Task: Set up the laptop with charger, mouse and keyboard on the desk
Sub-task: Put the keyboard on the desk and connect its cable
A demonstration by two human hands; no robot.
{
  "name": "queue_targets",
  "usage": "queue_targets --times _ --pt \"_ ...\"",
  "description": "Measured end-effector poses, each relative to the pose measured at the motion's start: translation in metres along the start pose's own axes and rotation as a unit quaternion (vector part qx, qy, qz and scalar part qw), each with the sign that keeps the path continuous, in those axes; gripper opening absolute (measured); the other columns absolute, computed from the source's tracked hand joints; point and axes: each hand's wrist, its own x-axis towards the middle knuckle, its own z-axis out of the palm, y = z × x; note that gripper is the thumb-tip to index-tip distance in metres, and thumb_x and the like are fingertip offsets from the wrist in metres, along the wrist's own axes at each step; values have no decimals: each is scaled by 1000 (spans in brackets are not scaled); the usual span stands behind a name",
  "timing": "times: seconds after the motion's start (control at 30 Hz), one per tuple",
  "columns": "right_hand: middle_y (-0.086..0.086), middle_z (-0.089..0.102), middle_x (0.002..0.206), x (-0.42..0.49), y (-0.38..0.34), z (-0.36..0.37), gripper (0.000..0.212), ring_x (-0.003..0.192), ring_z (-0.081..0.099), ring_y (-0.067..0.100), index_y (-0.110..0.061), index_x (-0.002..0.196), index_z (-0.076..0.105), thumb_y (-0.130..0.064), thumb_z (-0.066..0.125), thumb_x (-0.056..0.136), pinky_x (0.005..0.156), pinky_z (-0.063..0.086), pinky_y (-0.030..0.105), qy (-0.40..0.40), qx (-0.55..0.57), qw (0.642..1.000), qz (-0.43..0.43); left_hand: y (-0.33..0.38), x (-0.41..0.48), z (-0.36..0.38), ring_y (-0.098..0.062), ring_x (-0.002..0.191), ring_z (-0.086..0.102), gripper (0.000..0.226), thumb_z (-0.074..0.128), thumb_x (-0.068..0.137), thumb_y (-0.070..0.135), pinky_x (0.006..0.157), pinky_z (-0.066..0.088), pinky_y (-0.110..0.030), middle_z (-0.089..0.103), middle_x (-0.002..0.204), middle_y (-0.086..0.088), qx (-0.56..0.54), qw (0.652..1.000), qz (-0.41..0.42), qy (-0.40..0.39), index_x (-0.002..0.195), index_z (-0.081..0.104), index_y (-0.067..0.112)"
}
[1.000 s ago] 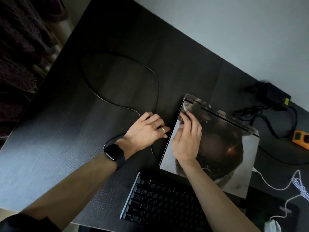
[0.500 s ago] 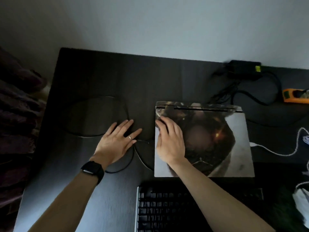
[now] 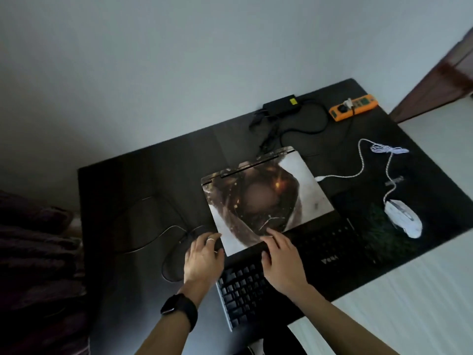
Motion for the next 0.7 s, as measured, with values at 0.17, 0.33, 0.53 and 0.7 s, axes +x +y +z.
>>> queue_targets --times 0.17,0.33,0.53,0.7 --pt "-3 50 147 -101 36 -49 36 136 45 23 -23 131 62 -26 60 96 108 43 43 72 48 990 112 56 -32 -14 -22 132 41 46 47 96 34 109 33 -42 47 143 2 27 994 83 -62 141 48 26" --pt "-2 52 146 -185 79 -102 36 134 45 25 -26 130 62 -24 62 95 107 42 46 166 57 965 196 119 -64 -9 -22 129 45 45 50 95 37 110 35 -42 51 139 1 48 977 186 -92 139 49 28" --pt "1 54 145 -256 140 -165 39 135 47 25 -25 134 60 -25 63 95 105 42 46 296 92 908 284 254 -106 25 -22 128 47 42 49 94 37 107 37 -42 54 136 3 87 939 312 -118 137 49 33" --pt "-3 56 143 -320 226 -230 39 133 48 23 -28 135 59 -30 61 96 105 45 43 377 87 862 326 426 -160 73 -26 120 53 43 53 93 35 101 43 -41 59 129 -2 96 883 445 -111 135 52 29"
